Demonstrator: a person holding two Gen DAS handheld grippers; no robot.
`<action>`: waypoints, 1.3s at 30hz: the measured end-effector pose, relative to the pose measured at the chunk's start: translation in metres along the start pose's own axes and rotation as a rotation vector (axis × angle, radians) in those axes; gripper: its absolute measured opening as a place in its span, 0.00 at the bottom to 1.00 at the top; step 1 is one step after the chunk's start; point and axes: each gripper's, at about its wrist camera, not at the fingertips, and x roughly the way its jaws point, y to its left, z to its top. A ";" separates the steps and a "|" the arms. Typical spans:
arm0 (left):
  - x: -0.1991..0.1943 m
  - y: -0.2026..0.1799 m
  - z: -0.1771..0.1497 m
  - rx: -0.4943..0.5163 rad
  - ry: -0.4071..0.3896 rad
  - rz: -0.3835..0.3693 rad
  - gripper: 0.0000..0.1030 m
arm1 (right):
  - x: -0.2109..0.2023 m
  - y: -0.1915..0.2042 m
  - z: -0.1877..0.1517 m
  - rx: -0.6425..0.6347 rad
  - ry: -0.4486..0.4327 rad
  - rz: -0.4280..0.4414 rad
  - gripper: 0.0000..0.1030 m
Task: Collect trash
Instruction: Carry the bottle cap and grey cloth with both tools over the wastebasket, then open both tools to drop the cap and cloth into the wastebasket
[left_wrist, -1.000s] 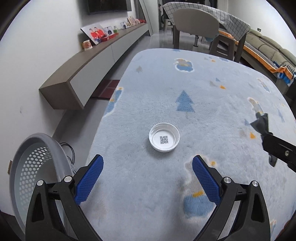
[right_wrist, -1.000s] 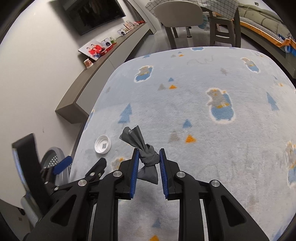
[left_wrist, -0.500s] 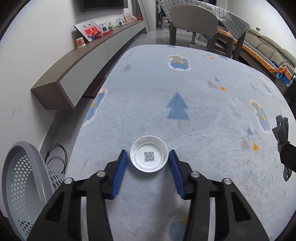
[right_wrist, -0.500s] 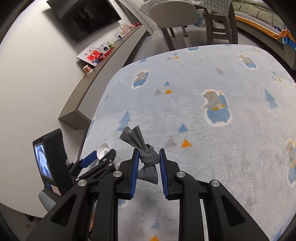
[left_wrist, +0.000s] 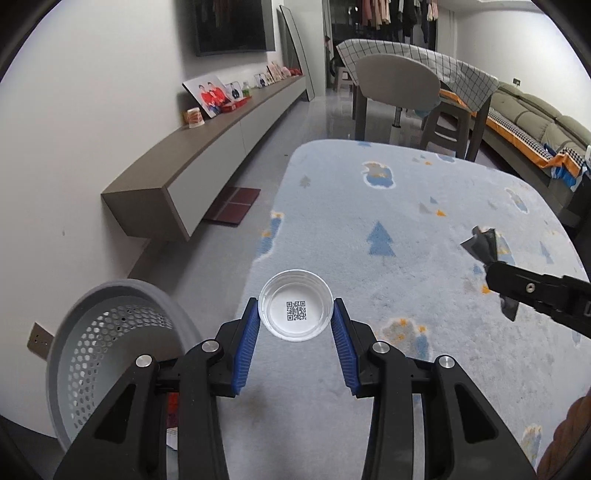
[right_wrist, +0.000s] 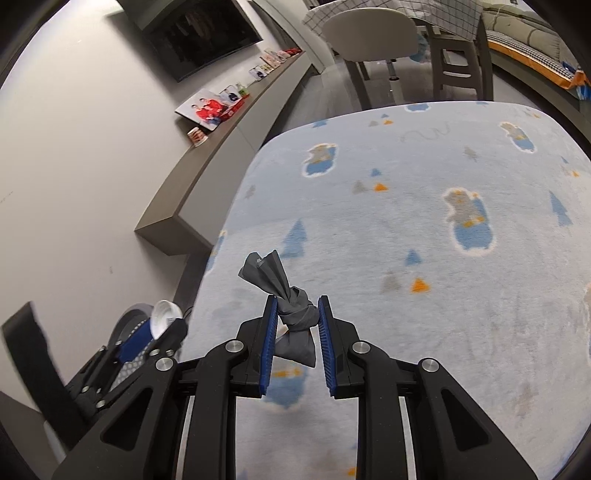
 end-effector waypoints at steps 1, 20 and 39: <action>-0.008 0.007 0.000 -0.002 -0.013 0.010 0.38 | 0.000 0.006 -0.001 -0.007 0.000 0.008 0.21; -0.061 0.159 -0.050 -0.178 -0.004 0.232 0.38 | 0.044 0.176 -0.061 -0.323 0.115 0.182 0.21; -0.064 0.192 -0.075 -0.237 0.002 0.271 0.63 | 0.070 0.214 -0.083 -0.421 0.165 0.203 0.43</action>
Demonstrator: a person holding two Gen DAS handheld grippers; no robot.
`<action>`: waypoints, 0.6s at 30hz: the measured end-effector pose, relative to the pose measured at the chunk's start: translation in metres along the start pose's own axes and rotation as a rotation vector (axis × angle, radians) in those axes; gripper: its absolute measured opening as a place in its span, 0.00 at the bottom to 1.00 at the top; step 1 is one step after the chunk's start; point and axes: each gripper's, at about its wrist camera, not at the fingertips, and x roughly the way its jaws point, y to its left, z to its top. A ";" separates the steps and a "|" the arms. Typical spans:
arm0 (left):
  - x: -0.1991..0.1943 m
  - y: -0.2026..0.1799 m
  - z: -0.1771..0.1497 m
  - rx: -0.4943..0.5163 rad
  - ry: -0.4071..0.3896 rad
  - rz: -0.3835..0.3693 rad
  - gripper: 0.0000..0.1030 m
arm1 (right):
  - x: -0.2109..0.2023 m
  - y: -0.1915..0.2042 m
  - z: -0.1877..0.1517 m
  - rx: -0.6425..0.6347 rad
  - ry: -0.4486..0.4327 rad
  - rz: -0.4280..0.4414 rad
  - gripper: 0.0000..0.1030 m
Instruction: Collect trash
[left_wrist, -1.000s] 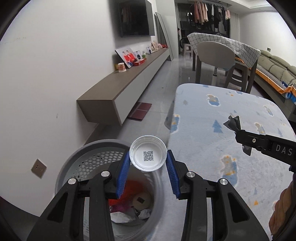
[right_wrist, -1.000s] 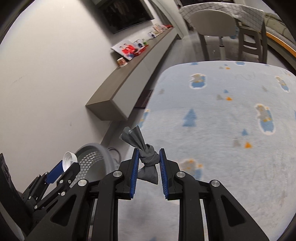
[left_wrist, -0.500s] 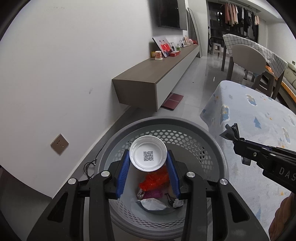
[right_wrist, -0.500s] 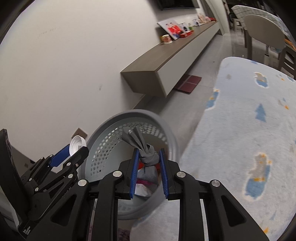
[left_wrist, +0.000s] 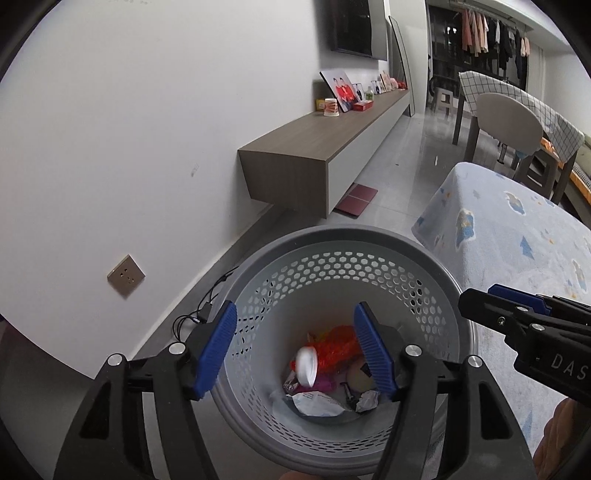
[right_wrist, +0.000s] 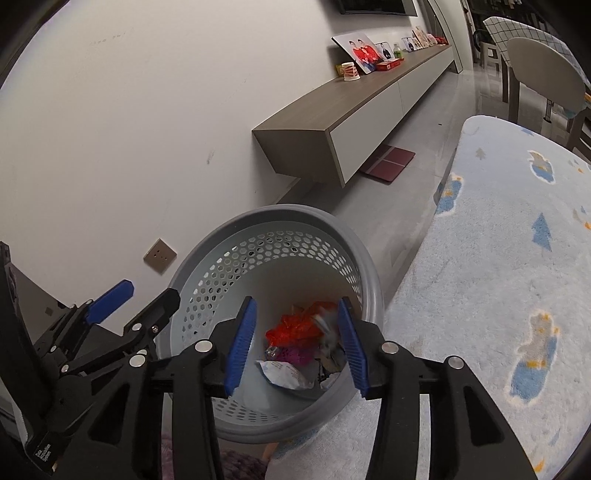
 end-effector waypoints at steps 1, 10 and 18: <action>0.000 0.000 0.000 0.000 0.000 0.005 0.63 | 0.000 -0.001 0.000 0.002 -0.004 -0.007 0.43; -0.001 0.003 -0.001 -0.008 -0.005 0.035 0.68 | -0.005 -0.005 -0.002 0.015 -0.014 -0.024 0.43; -0.002 0.005 -0.002 -0.012 -0.015 0.042 0.74 | -0.001 -0.002 -0.002 0.005 -0.004 -0.034 0.43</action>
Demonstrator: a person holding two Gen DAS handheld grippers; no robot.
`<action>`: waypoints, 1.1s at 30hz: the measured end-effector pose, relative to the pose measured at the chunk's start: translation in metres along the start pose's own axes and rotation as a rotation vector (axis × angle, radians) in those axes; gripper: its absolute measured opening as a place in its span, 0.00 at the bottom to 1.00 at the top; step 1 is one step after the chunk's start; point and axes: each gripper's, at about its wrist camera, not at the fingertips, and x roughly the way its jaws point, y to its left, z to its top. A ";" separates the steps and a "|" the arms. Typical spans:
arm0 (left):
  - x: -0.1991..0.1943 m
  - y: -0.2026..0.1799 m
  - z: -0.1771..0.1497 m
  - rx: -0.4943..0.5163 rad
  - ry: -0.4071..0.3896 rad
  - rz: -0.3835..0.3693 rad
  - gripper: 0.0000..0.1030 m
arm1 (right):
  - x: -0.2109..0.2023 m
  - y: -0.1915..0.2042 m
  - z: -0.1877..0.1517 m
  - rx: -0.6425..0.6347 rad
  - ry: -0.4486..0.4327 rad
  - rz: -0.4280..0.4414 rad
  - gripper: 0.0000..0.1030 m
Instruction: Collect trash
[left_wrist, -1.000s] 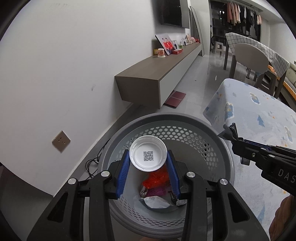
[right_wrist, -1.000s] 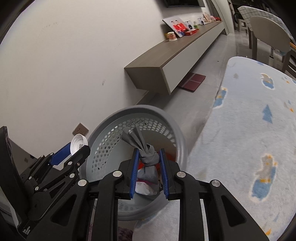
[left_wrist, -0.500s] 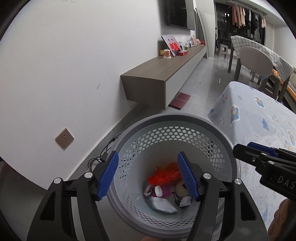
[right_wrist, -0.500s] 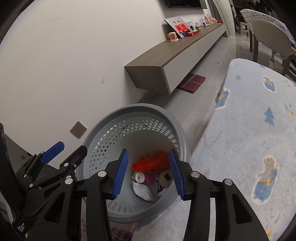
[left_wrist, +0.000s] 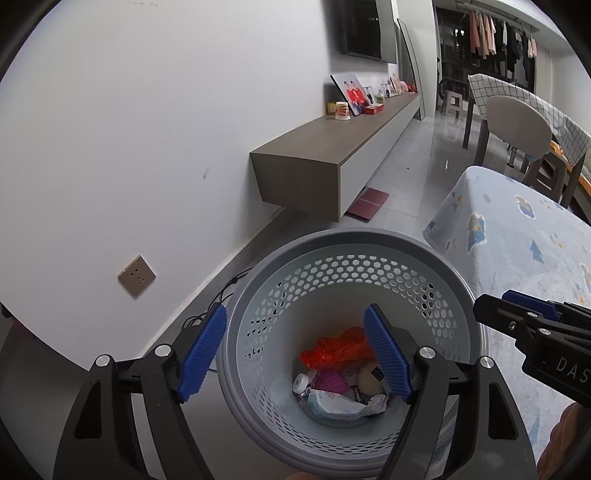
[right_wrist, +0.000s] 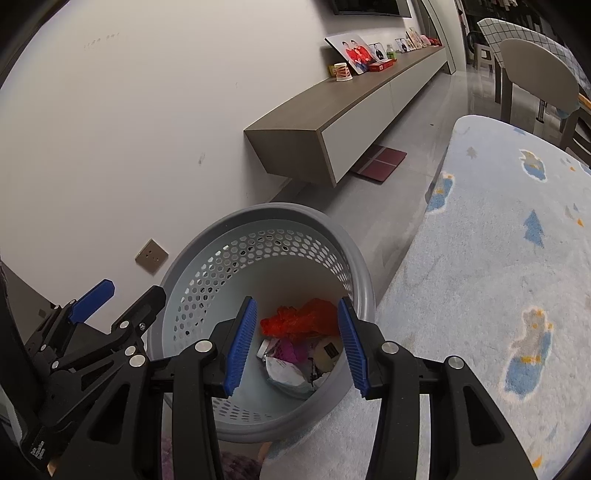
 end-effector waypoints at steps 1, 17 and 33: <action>0.000 0.000 0.000 -0.001 -0.003 0.001 0.74 | 0.000 0.000 0.000 0.000 -0.002 -0.001 0.43; 0.000 0.004 0.000 -0.010 -0.004 0.043 0.92 | -0.006 0.004 -0.002 -0.015 -0.038 -0.026 0.54; 0.001 0.006 0.000 -0.024 0.002 0.055 0.94 | -0.009 0.004 -0.002 -0.022 -0.043 -0.040 0.56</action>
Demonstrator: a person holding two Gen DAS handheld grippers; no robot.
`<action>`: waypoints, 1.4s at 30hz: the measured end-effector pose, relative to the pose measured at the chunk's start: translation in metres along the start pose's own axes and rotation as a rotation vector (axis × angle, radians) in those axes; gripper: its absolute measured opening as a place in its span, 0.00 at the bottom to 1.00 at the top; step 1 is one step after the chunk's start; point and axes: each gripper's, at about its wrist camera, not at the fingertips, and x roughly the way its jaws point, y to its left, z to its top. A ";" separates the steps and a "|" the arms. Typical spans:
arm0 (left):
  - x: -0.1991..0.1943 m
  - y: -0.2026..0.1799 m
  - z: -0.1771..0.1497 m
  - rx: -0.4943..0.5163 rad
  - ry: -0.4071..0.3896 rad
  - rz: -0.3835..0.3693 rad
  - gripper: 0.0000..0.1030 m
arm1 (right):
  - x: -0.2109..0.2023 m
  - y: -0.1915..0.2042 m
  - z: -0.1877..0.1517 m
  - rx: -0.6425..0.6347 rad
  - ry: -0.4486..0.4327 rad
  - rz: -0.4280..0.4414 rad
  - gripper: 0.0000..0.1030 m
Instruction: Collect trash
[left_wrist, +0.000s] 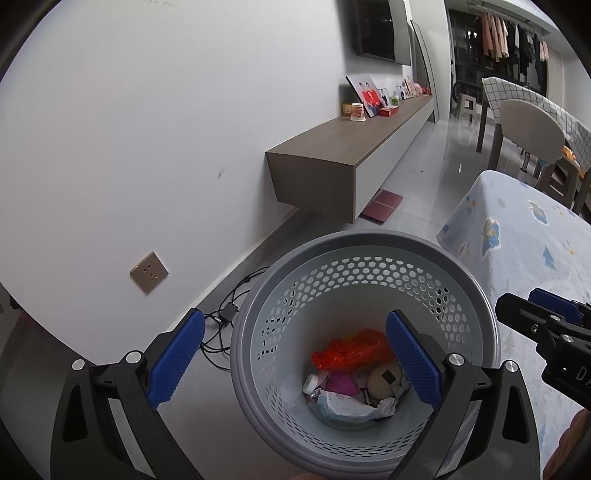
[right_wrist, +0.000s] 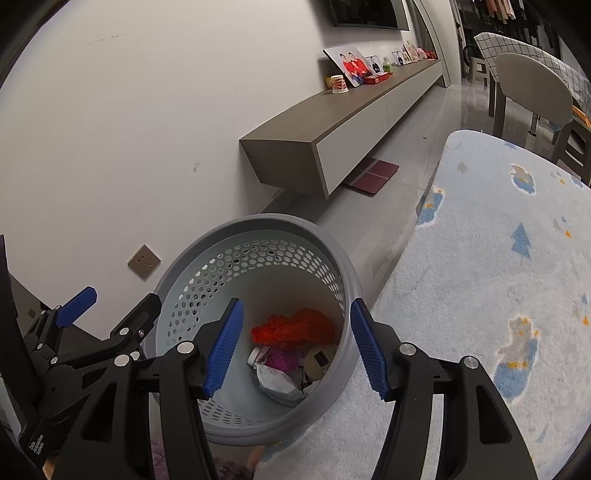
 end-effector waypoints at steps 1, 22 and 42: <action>0.000 0.000 0.000 0.000 0.002 0.000 0.94 | 0.000 0.000 0.000 -0.001 0.000 0.000 0.56; 0.002 0.004 0.000 -0.026 0.004 0.011 0.94 | 0.000 0.000 0.000 0.000 0.000 0.000 0.57; 0.002 0.005 -0.001 -0.019 0.001 0.010 0.94 | 0.000 0.001 0.001 -0.007 0.003 -0.001 0.57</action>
